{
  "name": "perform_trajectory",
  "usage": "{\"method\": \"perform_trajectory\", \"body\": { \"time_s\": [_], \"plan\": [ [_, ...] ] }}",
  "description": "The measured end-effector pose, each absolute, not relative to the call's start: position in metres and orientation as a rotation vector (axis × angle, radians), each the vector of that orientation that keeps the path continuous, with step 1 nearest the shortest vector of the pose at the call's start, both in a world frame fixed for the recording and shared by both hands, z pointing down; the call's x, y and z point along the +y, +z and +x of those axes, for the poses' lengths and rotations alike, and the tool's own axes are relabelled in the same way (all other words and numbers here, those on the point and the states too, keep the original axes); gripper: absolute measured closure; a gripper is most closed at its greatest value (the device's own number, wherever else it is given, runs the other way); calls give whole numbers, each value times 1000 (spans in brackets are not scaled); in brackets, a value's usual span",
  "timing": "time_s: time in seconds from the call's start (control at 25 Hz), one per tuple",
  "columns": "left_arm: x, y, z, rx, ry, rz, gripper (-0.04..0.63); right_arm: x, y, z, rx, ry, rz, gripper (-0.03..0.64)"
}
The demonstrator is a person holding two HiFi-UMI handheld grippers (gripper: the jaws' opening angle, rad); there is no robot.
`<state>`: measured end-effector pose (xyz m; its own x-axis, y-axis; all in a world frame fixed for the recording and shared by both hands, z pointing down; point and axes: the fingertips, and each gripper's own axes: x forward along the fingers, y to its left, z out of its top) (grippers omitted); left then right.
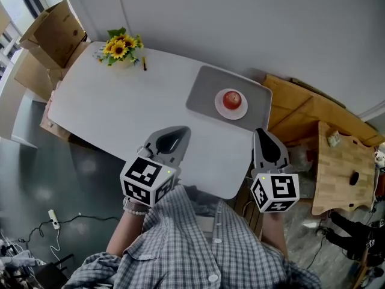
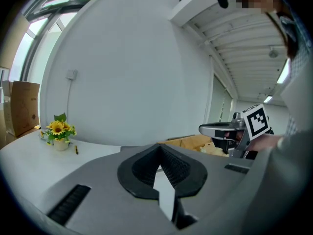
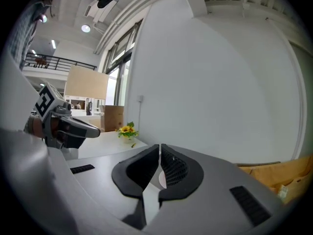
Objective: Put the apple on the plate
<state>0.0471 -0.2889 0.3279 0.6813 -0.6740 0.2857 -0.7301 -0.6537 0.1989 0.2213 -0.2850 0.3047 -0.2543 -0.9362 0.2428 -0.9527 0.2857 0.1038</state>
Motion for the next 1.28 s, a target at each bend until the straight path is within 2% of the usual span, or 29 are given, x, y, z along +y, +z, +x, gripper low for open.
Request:
{"method": "perform_trajectory", "body": {
  "time_s": [1.28],
  "plan": [
    [-287,339,61,-1067,293,2596,586,-279,316,217,-2310,107,1667,588]
  ]
}}
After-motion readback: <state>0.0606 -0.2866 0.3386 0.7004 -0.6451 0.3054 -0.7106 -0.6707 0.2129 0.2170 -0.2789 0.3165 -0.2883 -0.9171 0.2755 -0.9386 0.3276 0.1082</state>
